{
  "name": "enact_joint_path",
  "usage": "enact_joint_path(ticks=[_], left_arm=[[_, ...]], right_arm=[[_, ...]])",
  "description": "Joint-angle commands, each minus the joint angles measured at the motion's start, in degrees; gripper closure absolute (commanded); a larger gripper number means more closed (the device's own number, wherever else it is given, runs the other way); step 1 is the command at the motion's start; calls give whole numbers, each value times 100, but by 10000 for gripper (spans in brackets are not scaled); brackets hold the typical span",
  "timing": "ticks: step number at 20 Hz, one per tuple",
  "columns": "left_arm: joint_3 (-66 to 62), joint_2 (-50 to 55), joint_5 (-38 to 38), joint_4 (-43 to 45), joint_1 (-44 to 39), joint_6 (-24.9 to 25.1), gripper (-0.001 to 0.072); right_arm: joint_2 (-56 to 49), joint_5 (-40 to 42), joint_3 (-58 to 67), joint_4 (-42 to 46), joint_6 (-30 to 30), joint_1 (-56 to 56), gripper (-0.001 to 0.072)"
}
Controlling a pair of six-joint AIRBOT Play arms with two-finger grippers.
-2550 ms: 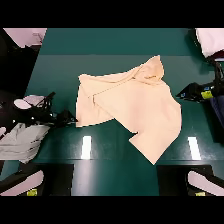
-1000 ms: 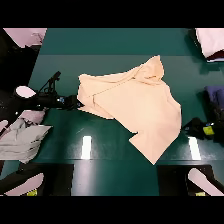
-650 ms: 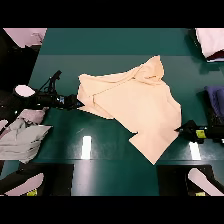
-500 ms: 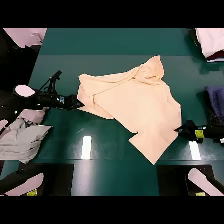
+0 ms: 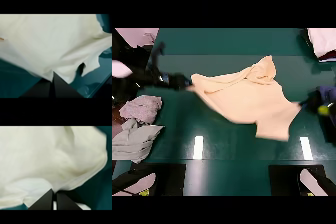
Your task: Fold the shirts.
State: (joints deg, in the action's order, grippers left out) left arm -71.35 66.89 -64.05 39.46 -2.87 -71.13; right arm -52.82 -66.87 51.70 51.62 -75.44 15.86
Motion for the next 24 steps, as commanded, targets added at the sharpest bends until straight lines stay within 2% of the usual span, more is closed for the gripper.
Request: enact_joint_path(ticks=[1,6,9,12,14,17,19,21,24], left_arm=[[-2345,-7,-254,380,0,-160,685],[-5464,-103,-188,1128,0,-238,685],[-5313,-892,433,1156,0,-238,684],[-4909,-1670,737,1161,0,-238,684],[-4896,-2009,750,1097,0,-260,685],[-4894,-2225,597,1121,0,-564,685],[-4640,-2208,439,1565,0,-968,686],[-3958,-2118,271,2247,0,-1388,686],[-2920,-1504,-323,2717,0,-1550,685]], right_arm=[[452,901,2076,-94,-122,42,690],[538,1456,5005,-76,-116,490,690],[540,1375,6019,-52,-116,741,690],[540,1071,6627,-48,-116,938,690],[590,960,6734,-50,-118,986,690],[911,883,6148,-44,-116,986,691],[992,669,5722,-63,-188,986,692],[798,146,5351,-61,-428,986,693],[17,-1043,5053,-63,-745,966,692]])
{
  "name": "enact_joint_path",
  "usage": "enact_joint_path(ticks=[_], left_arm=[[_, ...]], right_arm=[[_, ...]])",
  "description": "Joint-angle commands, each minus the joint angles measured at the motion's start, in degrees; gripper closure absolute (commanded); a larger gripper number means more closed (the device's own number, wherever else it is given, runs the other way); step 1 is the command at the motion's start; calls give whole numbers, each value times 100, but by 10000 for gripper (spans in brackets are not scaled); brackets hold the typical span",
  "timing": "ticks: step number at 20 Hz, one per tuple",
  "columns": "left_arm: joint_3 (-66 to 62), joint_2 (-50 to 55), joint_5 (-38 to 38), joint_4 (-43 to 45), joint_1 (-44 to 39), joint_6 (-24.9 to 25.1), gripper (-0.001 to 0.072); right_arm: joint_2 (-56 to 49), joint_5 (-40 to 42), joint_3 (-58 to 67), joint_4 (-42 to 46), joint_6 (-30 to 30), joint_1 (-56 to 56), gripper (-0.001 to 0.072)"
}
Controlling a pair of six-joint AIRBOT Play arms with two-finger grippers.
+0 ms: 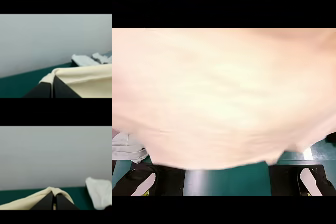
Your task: Fold the shirts.
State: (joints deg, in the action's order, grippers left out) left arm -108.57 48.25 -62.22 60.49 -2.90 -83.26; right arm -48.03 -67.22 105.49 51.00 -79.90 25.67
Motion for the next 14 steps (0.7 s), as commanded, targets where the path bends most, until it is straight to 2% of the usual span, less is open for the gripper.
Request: enact_joint_path(ticks=[1,4,8,10,14], left_arm=[[1145,691,-697,638,2,-332,685],[1928,1821,-852,675,2,-330,684],[2149,3377,-549,669,2,-251,684],[2149,3912,-46,619,2,-179,684],[2146,4247,1432,577,2,-177,684]], right_arm=[[-787,-1340,-476,7,-409,-111,692],[-1777,-1810,-1093,94,-411,-715,692],[-3182,-1672,-1755,835,-431,-1482,693],[-3770,-1276,-1812,1014,-428,-1731,692],[-4343,614,-1803,1062,-404,-2083,692]])
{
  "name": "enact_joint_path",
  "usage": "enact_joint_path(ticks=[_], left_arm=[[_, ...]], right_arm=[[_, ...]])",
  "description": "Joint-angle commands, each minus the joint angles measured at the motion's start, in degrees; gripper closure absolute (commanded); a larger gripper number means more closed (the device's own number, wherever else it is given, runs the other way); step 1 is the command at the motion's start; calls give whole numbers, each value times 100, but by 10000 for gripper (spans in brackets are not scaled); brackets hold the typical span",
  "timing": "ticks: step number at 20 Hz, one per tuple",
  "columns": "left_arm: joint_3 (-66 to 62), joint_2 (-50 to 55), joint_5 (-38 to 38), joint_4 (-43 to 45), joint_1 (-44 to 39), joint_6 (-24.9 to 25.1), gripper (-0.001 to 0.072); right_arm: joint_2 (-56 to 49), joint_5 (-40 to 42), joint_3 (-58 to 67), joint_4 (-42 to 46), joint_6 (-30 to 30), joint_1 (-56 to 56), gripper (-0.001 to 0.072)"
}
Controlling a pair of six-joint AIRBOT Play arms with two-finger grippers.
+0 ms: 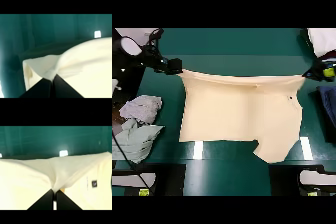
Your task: Fold the shirts.
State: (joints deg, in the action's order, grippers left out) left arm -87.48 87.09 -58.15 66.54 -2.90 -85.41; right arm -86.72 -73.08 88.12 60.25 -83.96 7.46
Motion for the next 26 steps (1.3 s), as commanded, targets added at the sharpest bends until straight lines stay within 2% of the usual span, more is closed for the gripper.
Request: enact_joint_path(ticks=[1,3,6,8,12,17,22,23,24,25,26], left_arm=[[33,361,1443,-35,2,37,684],[35,361,1934,-98,2,37,683],[35,361,1904,-96,2,313,684],[42,361,1471,-87,2,518,684],[262,361,426,-87,2,527,684],[1023,361,323,-90,2,529,684],[1180,363,136,-101,2,446,683],[1178,361,13,-101,2,435,647],[1178,361,-127,-101,2,431,347],[1178,361,-229,-98,2,428,96],[1178,352,-372,-94,2,417,71]], right_arm=[[-540,1661,-61,131,2,-271,692],[-577,2280,-66,151,9,-271,692],[-538,2538,-61,136,361,-225,692],[-496,2157,-68,297,470,-223,692],[-444,903,-212,1460,466,-396,693],[26,1001,-1351,1628,435,-437,692],[166,1073,-1976,1576,420,-437,689],[168,1093,-2002,1580,282,-437,685],[166,1093,-1998,1576,186,-437,607],[170,1097,-1989,1576,127,-437,433],[208,1056,-1989,1578,125,-437,364]])
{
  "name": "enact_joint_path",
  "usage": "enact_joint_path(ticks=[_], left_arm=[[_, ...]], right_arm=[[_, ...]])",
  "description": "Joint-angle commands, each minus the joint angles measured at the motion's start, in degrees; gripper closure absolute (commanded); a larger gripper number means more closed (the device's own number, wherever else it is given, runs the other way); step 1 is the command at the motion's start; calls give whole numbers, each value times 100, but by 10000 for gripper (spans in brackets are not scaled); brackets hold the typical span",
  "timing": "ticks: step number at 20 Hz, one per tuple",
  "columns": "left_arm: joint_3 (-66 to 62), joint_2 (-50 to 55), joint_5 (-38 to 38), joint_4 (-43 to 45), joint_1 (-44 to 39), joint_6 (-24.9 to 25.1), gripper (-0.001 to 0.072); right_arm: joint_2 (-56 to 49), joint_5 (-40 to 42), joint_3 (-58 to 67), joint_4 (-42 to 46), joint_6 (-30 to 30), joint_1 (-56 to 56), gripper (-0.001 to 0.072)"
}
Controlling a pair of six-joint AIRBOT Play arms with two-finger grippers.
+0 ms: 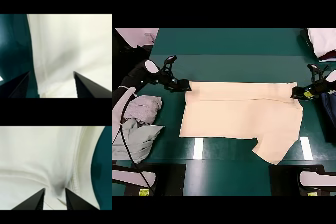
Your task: Fold the shirts.
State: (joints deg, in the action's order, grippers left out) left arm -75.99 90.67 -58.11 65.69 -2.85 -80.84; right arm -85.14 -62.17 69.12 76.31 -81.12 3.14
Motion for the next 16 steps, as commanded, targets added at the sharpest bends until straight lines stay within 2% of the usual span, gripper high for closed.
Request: enact_joint_path(ticks=[1,4,7,8,10,13,16], left_arm=[[13,-35,-581,55,31,-44,72],[-72,-367,-1349,55,402,-11,73],[437,-1231,-1705,50,876,234,73],[831,-1558,-1700,35,990,240,72],[1860,-2214,-1620,-81,1196,240,73],[3386,-2922,-1506,-505,1290,332,73],[4321,-3091,-1200,-964,1290,433,73]], right_arm=[[133,-105,-92,-31,-177,17,365],[710,-662,-105,-254,46,258,372],[1401,-1478,-205,-1270,737,835,378],[1626,-1622,-326,-1687,925,1054,408],[1978,-1611,-566,-2166,1097,1327,408],[2284,-1541,-905,-2459,1224,1458,408],[2284,-1600,-994,-2581,1228,1333,408]])
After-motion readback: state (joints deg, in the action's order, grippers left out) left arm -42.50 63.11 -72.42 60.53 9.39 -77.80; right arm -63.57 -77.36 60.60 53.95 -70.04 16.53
